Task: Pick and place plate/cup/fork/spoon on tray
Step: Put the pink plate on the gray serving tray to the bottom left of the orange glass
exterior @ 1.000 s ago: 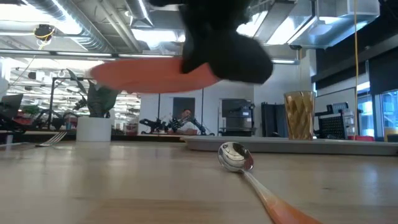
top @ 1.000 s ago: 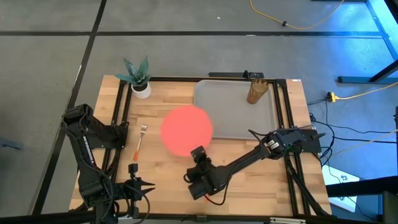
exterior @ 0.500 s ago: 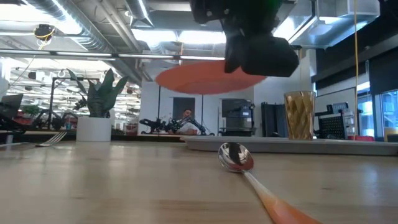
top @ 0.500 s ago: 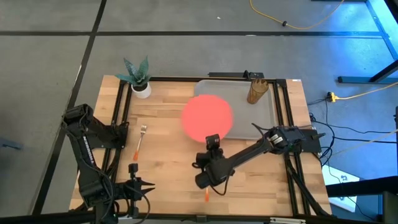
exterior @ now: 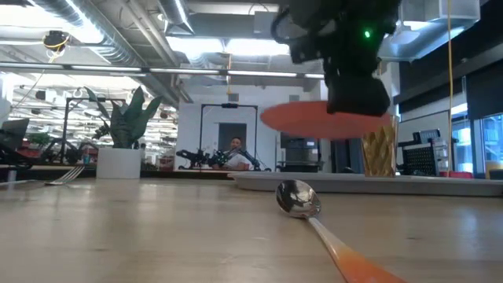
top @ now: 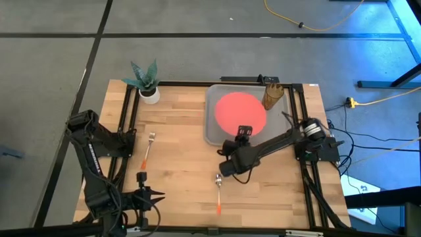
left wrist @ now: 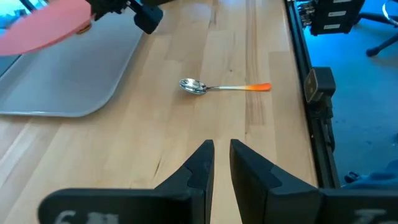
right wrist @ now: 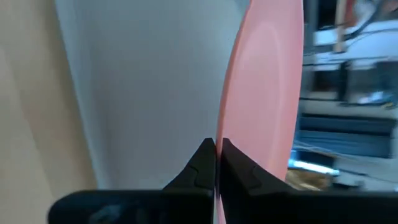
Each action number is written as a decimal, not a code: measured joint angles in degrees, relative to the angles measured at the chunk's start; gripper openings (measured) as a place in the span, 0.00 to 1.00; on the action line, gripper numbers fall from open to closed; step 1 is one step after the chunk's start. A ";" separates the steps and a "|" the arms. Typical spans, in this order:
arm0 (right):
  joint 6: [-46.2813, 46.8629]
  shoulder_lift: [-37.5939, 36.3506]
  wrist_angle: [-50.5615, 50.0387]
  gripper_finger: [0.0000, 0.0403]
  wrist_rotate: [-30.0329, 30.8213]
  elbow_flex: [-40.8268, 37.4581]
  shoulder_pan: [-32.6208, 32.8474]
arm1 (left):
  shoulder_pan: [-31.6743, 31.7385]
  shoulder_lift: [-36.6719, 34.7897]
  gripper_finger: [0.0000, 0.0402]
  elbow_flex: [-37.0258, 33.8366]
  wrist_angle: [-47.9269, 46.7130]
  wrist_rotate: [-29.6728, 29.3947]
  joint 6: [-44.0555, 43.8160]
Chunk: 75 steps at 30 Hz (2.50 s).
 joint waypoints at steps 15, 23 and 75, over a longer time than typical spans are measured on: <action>-10.79 -5.83 31.33 0.01 -7.46 -23.97 -8.43 | 5.21 0.00 0.11 -0.02 0.11 2.10 4.70; -15.47 -5.83 40.07 0.01 -9.58 -27.40 -10.63 | 7.25 0.00 0.11 -0.01 0.22 2.15 5.86; -18.39 -5.72 21.65 0.13 -17.71 -6.45 -5.26 | 9.28 0.00 0.11 -0.02 -1.48 16.31 -0.37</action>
